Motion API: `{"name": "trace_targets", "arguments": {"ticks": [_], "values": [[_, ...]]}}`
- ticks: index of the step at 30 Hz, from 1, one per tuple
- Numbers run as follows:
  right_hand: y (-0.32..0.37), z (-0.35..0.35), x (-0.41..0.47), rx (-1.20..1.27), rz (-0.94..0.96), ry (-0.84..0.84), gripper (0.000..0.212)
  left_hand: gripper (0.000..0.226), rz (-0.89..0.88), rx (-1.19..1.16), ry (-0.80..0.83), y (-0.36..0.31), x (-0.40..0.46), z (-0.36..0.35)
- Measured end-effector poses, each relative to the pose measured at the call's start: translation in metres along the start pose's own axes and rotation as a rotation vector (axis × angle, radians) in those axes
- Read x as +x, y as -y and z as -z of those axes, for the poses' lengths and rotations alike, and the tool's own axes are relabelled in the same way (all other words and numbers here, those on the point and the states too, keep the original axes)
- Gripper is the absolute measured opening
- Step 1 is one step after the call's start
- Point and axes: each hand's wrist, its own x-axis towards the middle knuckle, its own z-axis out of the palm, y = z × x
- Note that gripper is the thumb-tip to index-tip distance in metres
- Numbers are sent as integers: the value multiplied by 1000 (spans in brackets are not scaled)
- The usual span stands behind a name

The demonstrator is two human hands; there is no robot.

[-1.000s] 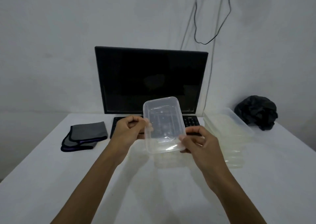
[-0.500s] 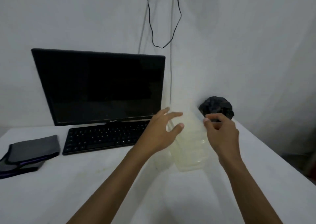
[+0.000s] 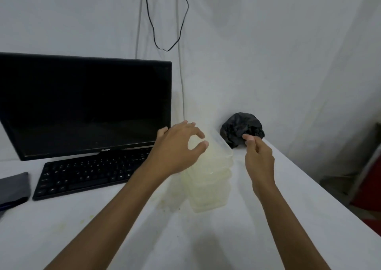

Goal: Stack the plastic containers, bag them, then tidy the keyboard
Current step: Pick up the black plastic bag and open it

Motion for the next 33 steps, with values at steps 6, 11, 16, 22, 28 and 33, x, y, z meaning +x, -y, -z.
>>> {"name": "trace_targets", "arguments": {"ticks": [6,11,16,22,28,33], "values": [[-38,-16,81,-67,-99,196,46,49,24,44,202,1,26,-13],[-72,-44,136,-242,-213,220,57,46,35,5,180,5,29,-17],[-86,-64,157,-295,-243,171,47,47,33,-1,181,9,32,-21],[-83,-59,132,-70,-159,98,33,46,22,-18,176,10,31,-22],[-38,-31,93,4,-54,-23,51,48,20,-13,184,9,26,-20],[7,-1,58,42,44,-84,49,47,22,-7,194,2,23,-18]]}}
